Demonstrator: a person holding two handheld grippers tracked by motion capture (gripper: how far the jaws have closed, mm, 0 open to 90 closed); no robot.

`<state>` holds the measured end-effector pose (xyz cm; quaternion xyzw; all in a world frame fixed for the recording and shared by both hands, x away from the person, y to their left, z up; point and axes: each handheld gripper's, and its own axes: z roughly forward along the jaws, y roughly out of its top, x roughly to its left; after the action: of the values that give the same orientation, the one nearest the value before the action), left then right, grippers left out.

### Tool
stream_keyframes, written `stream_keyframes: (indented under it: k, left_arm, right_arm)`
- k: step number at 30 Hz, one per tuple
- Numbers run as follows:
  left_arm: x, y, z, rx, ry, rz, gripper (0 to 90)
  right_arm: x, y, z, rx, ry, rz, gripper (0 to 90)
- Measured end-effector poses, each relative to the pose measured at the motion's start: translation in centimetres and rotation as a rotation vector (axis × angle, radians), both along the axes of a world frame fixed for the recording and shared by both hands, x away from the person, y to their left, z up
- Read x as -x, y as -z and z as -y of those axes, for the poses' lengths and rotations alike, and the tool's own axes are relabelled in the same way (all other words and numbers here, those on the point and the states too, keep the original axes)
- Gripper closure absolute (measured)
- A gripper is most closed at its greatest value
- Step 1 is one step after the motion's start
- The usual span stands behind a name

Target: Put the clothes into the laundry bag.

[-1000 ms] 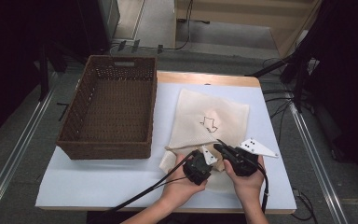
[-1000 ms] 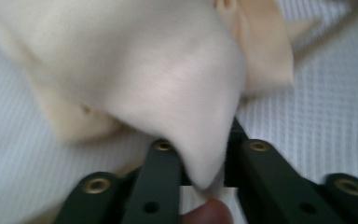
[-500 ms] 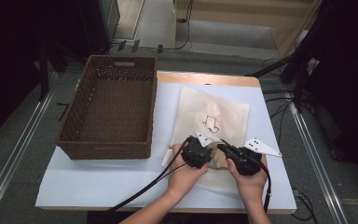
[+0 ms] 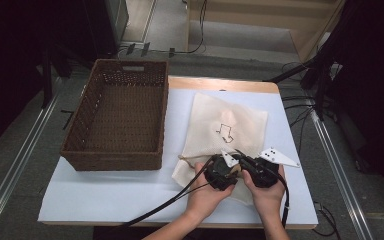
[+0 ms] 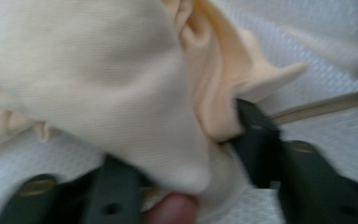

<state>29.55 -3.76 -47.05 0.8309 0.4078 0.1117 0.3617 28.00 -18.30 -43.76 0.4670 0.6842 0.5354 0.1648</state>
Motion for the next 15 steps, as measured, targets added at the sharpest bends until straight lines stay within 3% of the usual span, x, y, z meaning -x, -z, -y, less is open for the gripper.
stream_keyframes:
  k: [2,4,9,11,13,14,15]
  left_arm:
    - [-0.4,-0.1,-0.2,0.042,-0.004,-0.032,74.2]
    - [-0.7,-0.1,-0.3,0.045,-0.005,-0.031,77.0]
    - [-1.4,-0.1,0.4,-0.048,-0.014,0.056,80.5]
    - [-2.2,-0.1,0.5,-0.074,-0.068,0.092,80.7]
    - [-2.7,0.0,0.5,-0.132,-0.135,0.169,80.6]
    - [-3.0,0.4,0.5,-0.144,-0.175,0.205,80.2]
    - [-3.3,0.7,0.4,-0.142,-0.202,0.215,78.1]
  right_arm:
    - [-0.1,0.1,0.2,0.000,0.001,0.002,87.8]
    - [-0.1,0.1,0.5,-0.007,0.005,-0.001,87.8]
    - [-0.1,0.1,0.5,-0.012,0.007,-0.005,87.8]
    - [-0.1,0.2,0.4,-0.003,0.010,-0.006,87.9]
    - [-0.1,0.3,0.3,-0.001,0.021,-0.012,87.9]
    - [-0.1,0.3,0.4,-0.002,0.027,-0.018,87.9]
    - [-0.2,0.4,0.4,-0.002,0.035,-0.025,87.9]
